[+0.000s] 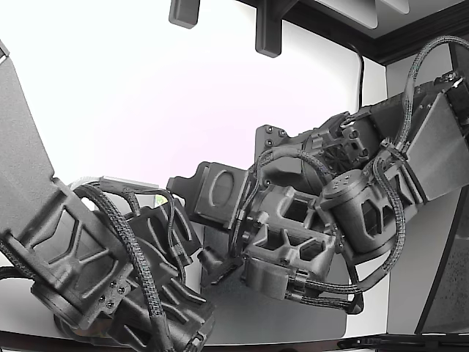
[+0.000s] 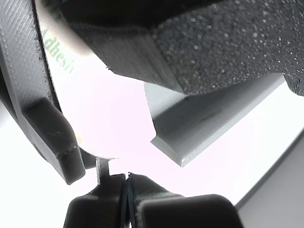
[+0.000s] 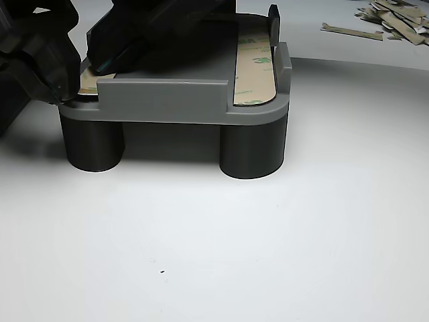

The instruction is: Peel off protective film from adhesive tape.

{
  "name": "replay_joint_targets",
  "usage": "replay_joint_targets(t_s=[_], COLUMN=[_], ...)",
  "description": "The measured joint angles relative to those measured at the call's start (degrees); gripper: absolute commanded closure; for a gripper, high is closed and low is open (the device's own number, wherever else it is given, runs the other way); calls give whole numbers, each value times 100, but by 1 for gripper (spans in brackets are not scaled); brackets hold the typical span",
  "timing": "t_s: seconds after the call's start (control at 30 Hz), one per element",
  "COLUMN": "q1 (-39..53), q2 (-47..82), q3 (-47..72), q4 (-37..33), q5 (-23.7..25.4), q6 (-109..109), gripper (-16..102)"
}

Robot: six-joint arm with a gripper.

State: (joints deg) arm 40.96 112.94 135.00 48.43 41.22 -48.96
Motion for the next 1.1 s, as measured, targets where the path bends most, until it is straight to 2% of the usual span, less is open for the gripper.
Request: replay_joint_targets(t_s=[1.1], q1=[114], q2=[-246], q3=[-325], q4=[70], q5=[88], q6=[-35], gripper=[97])
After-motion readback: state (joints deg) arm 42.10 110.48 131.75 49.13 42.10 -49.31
